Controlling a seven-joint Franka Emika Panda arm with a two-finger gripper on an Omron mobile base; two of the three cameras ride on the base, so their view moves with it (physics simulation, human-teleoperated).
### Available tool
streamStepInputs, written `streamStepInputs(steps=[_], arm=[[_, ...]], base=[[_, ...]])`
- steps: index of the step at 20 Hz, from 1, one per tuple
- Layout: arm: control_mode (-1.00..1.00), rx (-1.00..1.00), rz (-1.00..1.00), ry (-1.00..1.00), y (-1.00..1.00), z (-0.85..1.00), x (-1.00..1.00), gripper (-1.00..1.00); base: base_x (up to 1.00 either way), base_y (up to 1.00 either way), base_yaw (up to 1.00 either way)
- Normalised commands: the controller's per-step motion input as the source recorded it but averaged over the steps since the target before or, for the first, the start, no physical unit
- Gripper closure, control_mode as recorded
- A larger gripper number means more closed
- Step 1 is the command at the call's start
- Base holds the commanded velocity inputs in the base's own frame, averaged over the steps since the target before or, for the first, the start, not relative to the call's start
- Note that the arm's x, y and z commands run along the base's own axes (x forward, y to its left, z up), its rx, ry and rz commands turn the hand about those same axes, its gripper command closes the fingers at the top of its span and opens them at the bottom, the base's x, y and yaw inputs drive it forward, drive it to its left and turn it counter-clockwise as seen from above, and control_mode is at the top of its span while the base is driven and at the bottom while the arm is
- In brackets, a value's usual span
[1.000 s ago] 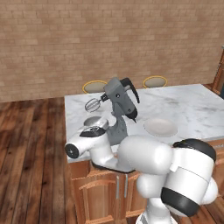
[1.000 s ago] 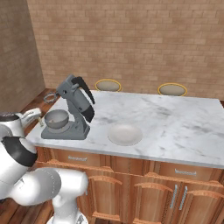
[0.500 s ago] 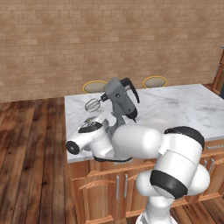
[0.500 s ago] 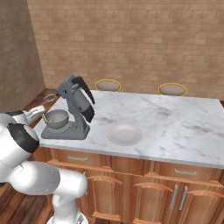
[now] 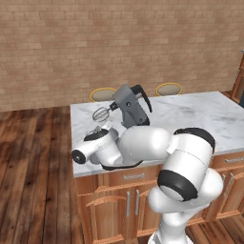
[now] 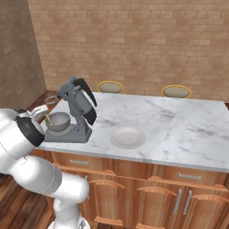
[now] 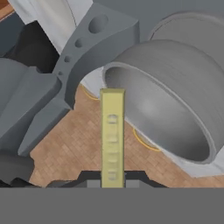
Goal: Add butter and sugar cubes to the stand mixer bowl and then turn on the stand mixer to begin making frosting.
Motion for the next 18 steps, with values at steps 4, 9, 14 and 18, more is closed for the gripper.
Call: streamStepInputs(steps=[4, 9, 14, 18], arm=[[-1.00, -0.05, 0.00, 0.00, 0.00, -0.21, 0.18, 1.00], [-1.00, -0.02, 0.00, 0.00, 0.00, -0.44, 0.16, 1.00], [-1.00, 0.00, 0.01, 0.00, 0.00, -0.30, 0.29, 1.00], [-1.00, 0.00, 0.02, 0.00, 0.00, -0.16, 0.34, 1.00]], base=[[0.00, 0.00, 0.00], [0.00, 0.00, 0.00], [0.00, 0.00, 0.00], [0.00, 0.00, 0.00]])
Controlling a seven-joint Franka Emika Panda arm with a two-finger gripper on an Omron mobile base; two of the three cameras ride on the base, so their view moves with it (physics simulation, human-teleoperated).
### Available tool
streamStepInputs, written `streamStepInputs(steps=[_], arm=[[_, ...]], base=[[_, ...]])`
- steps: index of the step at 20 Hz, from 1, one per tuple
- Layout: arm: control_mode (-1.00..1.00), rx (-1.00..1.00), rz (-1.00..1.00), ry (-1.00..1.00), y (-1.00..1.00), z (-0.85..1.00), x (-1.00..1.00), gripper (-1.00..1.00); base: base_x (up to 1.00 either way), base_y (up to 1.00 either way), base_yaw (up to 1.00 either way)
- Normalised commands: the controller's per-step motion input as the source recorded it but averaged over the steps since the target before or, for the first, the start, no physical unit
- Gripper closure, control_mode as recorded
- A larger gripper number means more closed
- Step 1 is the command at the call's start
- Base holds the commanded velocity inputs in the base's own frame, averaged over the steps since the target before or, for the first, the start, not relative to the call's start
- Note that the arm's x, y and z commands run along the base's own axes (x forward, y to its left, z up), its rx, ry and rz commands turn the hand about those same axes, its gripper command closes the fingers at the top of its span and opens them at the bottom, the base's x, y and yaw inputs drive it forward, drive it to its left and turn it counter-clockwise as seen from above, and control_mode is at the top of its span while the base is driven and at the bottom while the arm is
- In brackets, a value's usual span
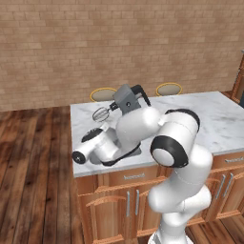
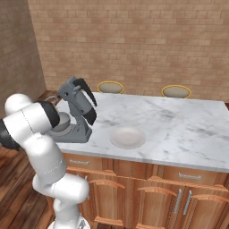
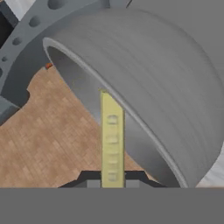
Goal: Add butter and sugar cubes to the stand mixer bowl and then turn on the stand mixer to begin making frosting.
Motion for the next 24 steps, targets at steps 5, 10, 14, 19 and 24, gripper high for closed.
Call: streamStepInputs(steps=[5, 10, 14, 19, 24], arm=[[-1.00, 0.00, 0.02, 0.00, 0.00, -0.24, 0.34, 1.00], [-1.00, 0.00, 0.02, 0.00, -0.01, -0.34, 0.23, 1.00], [-1.00, 0.00, 0.00, 0.00, -0.13, -0.43, 0.17, 1.00], [-1.00, 0.00, 0.00, 0.01, -0.20, -0.41, 0.11, 1.00], [-1.00, 0.00, 0.00, 0.03, -0.33, -0.31, 0.00, -1.00]], base=[[0.00, 0.00, 0.00], [0.00, 0.00, 0.00], [0.00, 0.00, 0.00], [0.00, 0.00, 0.00], [0.00, 0.00, 0.00]])
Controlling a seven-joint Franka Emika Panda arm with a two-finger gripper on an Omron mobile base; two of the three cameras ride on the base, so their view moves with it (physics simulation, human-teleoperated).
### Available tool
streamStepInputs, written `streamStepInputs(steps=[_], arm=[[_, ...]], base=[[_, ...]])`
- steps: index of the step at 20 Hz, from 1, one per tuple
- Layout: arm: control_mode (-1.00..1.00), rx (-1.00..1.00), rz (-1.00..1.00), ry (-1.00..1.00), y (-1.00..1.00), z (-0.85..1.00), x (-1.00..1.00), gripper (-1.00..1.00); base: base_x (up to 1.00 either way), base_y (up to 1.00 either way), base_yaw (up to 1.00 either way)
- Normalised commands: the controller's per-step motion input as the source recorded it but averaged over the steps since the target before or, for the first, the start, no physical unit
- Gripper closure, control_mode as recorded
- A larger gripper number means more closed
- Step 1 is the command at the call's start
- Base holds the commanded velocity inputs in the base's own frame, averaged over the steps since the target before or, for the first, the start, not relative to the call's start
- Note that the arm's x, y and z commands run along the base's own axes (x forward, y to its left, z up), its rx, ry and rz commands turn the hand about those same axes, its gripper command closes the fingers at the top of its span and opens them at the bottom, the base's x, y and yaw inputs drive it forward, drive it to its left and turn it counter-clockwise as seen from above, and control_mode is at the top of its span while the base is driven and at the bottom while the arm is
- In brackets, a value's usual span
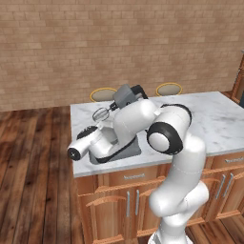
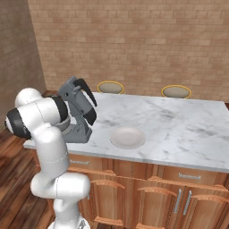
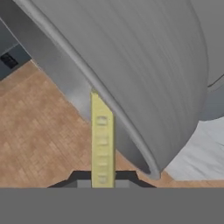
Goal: Add butter and sugar cubes to the stand mixer bowl and then turn on the stand mixer to begin making frosting.
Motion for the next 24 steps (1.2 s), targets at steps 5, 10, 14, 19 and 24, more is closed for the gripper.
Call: streamStepInputs(steps=[5, 10, 14, 19, 24], arm=[[-1.00, 0.00, 0.00, 0.00, -0.57, -0.14, -0.06, -1.00], [-1.00, 0.00, 0.00, 0.00, -0.57, -0.02, -0.22, -1.00], [-1.00, 0.00, 0.00, 0.00, -0.49, 0.00, -0.43, -1.00], [-1.00, 0.00, 0.00, 0.00, -0.50, 0.04, -0.75, -1.00], [-1.00, 0.09, 0.00, 0.00, -0.39, 0.75, -0.93, -1.00]], base=[[0.00, 0.00, 0.00], [0.00, 0.00, 0.00], [0.00, 0.00, 0.00], [0.00, 0.00, 0.00], [0.00, 0.00, 0.00]])
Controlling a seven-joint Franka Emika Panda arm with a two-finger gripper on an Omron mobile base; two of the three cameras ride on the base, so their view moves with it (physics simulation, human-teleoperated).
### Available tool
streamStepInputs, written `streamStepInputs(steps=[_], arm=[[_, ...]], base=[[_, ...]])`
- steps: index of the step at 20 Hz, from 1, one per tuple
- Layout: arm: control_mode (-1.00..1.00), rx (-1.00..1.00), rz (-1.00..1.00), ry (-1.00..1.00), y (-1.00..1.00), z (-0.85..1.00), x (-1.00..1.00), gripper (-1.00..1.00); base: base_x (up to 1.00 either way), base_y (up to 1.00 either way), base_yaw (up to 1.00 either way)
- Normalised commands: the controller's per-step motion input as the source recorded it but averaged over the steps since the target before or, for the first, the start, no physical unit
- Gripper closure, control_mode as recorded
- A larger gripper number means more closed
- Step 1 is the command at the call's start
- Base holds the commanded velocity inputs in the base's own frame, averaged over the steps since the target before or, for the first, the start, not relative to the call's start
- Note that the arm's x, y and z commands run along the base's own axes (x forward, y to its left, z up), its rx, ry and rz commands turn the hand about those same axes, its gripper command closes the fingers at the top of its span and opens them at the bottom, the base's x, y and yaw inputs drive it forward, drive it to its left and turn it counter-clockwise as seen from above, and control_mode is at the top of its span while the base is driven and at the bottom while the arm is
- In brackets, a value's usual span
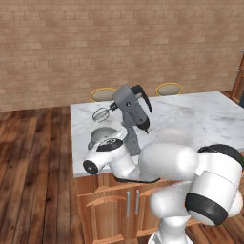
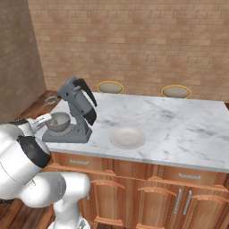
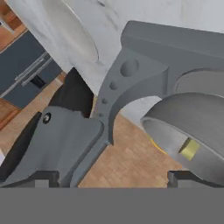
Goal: Add butter and sugar cubes to the stand mixer bowl and then turn on the stand mixer to begin making frosting.
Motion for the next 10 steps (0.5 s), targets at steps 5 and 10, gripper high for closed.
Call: streamStepInputs(steps=[5, 10], arm=[[-1.00, 0.21, 0.00, 0.00, -0.03, 1.00, -0.60, -1.00], [-1.00, 0.26, 0.00, 0.02, 0.00, 1.00, -0.54, -1.00]], base=[[0.00, 0.00, 0.00], [0.00, 0.00, 0.00]])
